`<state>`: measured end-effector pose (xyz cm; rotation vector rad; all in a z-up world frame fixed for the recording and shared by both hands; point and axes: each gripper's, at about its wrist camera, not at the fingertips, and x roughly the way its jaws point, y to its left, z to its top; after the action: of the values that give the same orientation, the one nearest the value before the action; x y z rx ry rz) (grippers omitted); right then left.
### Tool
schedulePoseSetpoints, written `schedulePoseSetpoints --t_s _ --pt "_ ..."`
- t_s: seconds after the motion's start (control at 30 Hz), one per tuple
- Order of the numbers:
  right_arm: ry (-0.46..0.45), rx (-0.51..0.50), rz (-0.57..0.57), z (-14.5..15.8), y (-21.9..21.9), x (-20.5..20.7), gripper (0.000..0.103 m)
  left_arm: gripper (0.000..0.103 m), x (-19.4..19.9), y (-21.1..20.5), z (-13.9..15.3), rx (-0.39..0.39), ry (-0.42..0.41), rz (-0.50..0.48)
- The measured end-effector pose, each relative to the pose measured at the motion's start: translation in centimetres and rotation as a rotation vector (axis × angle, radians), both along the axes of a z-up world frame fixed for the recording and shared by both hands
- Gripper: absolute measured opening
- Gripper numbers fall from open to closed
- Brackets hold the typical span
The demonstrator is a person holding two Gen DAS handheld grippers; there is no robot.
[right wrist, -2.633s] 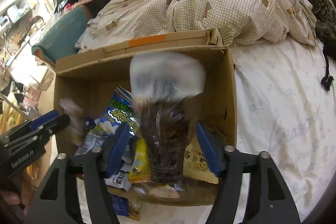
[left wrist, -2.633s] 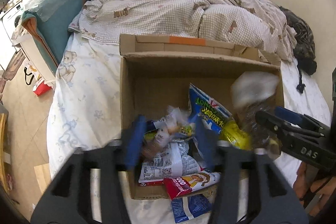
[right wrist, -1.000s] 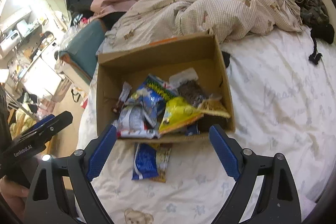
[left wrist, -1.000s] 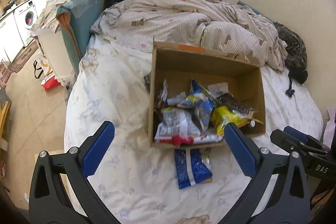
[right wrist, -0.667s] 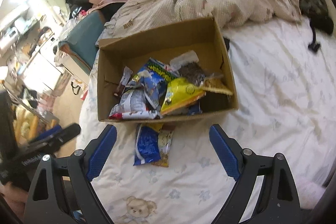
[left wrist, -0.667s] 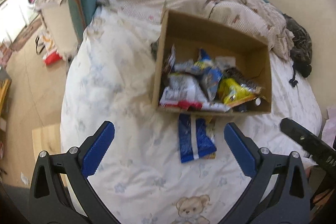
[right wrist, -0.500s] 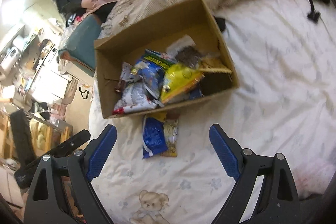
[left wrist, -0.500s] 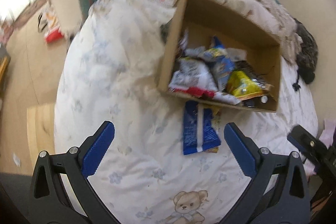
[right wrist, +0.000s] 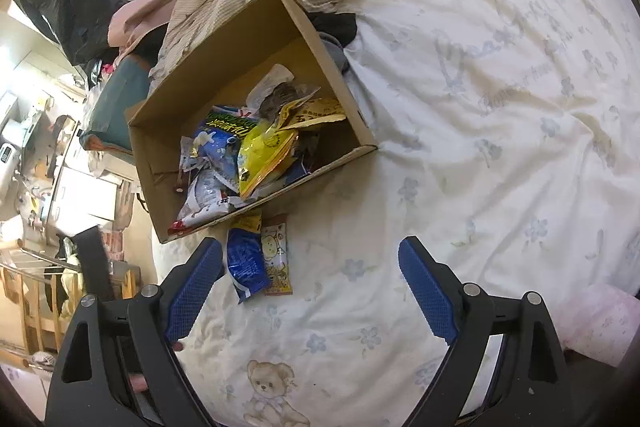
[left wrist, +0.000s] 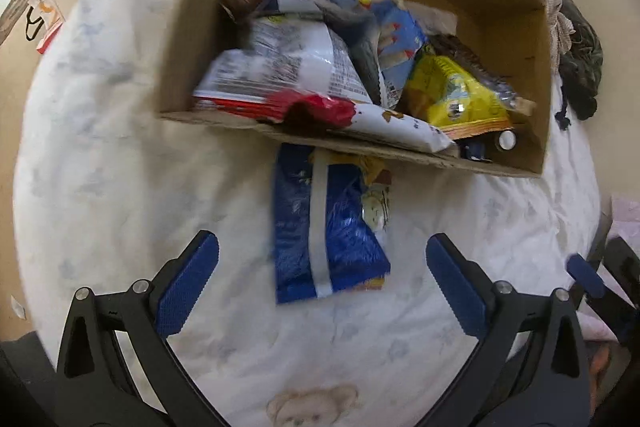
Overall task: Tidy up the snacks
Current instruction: 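Lower the left tool and grasp the blue chip bag, then hold the blue bag with the left tool while the right tool grasps the cartoon candy stick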
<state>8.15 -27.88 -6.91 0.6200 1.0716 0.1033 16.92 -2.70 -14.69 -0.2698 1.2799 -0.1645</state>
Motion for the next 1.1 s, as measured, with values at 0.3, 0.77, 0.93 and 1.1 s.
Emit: schedulePoseSetpoints --t_s 0.3,0.77,0.93,1.1 --pt "0.038 0.027 0.01 -1.0 -0.3 0.6 0.092 0.057 1.1 -1.4 -3.3 0.032 0.072 -0.083" --pt "0.033 0.069 0.052 -0.9 1.4 0.8 0.092 0.025 -3.2 -1.4 1.6 0.078 0.044 -0.136" --pt "0.04 0.072 0.064 -1.0 2.3 1.2 0.092 0.025 -4.7 0.6 4.2 0.089 0.017 -0.124" --pt "0.075 0.023 0.099 -1.8 4.3 2.2 0.092 0.025 -5.8 3.7 5.1 0.131 0.018 -0.045"
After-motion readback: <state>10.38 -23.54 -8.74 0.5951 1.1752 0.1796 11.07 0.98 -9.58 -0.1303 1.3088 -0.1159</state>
